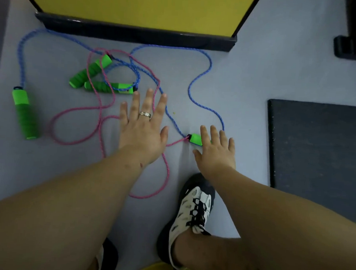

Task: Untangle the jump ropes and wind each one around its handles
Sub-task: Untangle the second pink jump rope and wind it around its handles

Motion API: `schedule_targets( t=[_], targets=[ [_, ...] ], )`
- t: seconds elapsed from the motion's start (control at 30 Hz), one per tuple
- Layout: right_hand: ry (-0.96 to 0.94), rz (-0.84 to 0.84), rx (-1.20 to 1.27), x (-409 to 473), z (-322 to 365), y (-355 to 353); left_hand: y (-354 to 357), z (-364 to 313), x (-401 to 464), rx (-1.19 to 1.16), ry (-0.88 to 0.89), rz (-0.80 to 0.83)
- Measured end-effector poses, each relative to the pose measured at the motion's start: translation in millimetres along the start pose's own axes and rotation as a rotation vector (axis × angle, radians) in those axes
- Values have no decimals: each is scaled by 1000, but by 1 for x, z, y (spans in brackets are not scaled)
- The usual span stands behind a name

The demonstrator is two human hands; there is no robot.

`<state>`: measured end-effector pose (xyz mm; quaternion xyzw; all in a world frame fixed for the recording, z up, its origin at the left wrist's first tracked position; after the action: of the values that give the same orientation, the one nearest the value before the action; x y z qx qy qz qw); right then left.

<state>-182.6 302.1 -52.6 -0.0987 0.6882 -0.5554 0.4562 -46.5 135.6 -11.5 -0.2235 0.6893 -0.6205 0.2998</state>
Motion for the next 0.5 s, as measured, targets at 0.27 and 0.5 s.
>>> schedule_targets(
  t=[0.27, 0.5],
  targets=[
    [-20, 138, -136, 48, 7, 25, 13, 15, 0, 36, 7, 1],
    [-60, 8, 147, 48, 32, -33, -13, 25, 3, 61, -10, -11]
  ],
)
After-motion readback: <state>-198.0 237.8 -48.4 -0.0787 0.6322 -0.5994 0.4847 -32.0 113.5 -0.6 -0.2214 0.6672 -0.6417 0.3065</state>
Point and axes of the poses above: each hand's wrist, its own x-axis towards the middle knuckle, its own y-axis out of the palm, z = x × y, the point moved 4 cm from there along x, towards the middle knuckle, and after that the axes turned 5 degrees about x, right-handed, at the moved point
